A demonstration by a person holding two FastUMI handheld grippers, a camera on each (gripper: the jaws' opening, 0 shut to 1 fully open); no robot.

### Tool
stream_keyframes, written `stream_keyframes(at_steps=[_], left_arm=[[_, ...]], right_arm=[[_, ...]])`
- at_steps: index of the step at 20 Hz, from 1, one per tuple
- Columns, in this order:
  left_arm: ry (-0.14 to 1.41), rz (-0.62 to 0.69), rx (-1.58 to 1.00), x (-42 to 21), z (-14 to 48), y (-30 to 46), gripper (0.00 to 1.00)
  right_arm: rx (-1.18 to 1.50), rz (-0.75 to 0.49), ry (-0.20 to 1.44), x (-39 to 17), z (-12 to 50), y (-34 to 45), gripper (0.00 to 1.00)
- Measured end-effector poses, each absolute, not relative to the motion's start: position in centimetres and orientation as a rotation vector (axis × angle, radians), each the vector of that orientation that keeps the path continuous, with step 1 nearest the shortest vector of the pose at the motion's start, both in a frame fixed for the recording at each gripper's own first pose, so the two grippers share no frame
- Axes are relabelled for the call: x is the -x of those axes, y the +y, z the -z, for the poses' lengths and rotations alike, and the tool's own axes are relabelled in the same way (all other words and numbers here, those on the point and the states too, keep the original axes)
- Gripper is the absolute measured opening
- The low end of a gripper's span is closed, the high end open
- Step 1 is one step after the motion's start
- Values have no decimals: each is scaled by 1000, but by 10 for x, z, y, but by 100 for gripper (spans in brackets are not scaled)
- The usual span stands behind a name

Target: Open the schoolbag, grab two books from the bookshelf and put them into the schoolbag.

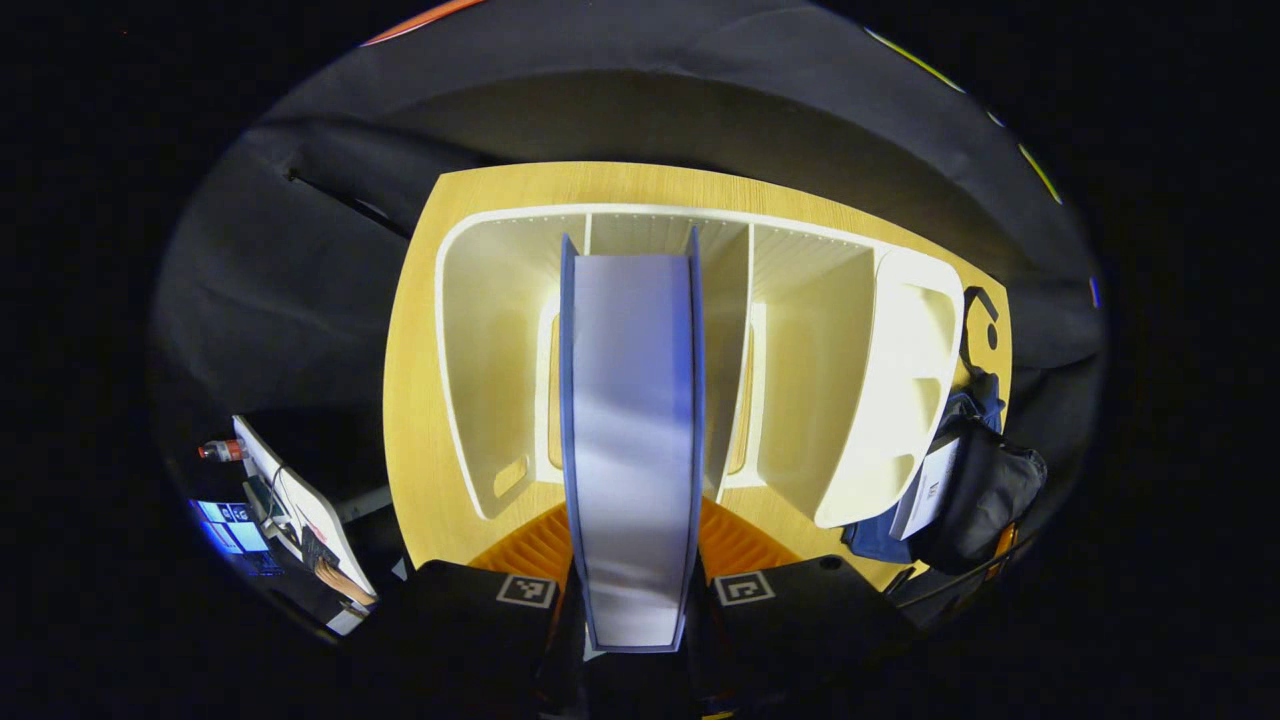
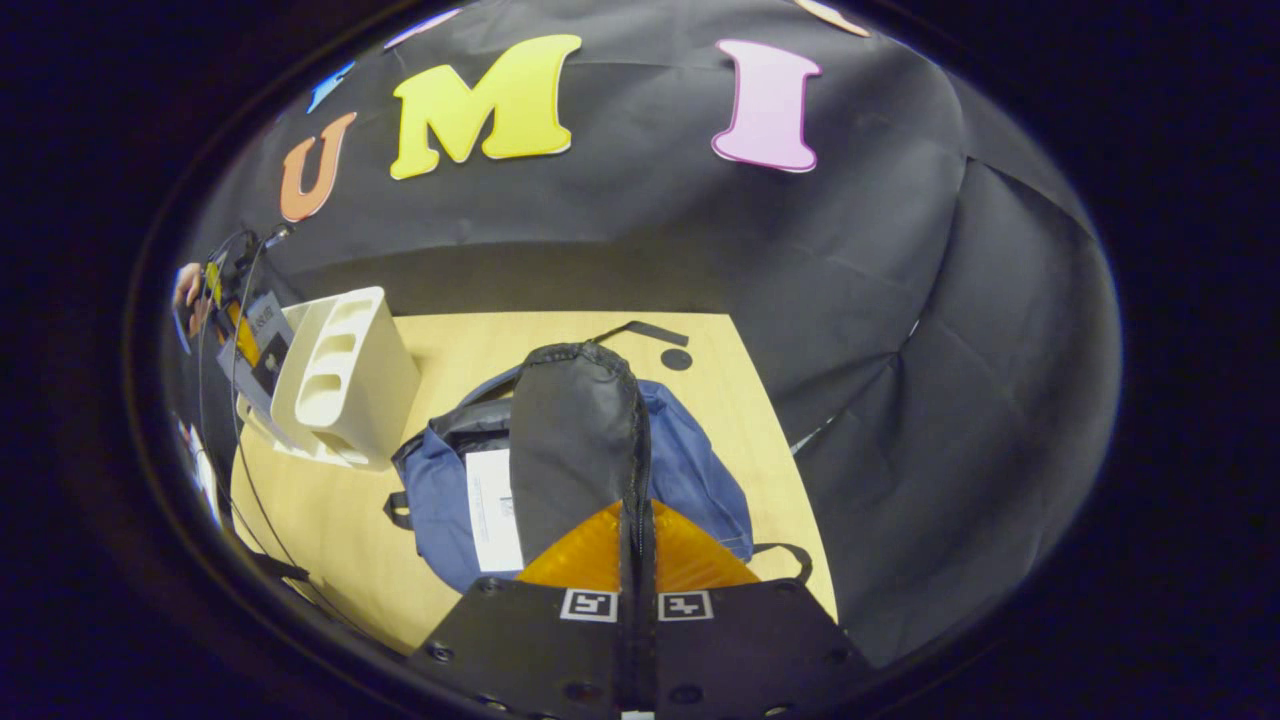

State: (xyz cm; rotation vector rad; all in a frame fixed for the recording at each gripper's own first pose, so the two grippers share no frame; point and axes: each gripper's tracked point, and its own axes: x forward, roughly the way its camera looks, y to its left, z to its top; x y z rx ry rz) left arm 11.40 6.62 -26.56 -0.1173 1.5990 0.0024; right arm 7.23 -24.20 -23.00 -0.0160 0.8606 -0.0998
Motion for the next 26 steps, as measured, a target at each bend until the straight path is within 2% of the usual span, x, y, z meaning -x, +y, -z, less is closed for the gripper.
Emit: stream_keyframes(at_steps=[3,4,5,12,15,16,18,23,26], left_arm=[[1563,7,132,-96,236,71,43],[1553,13,151,-87,224,72,46],[1545,18,176,-77,212,73,42],[1467,47,404,0,157,81,43],[1416,107,592,23,147,60,42],[1404,135,650,30,142,54,46],[1381,189,735,45,139,40,43],[1338,313,863,76,149,3,42],[1290,434,887,92,162,-36,42]], right_arm=[[17,86,852,-74,230,-240,0],[15,83,850,-73,230,-240,0],[13,79,849,-73,230,-239,0],[8,66,836,-66,227,-237,0],[21,63,840,-63,226,-236,0],[30,64,840,-63,226,-236,0],[49,58,844,-62,227,-234,0],[67,55,853,-62,229,-230,0],[54,54,855,-64,227,-230,0]])
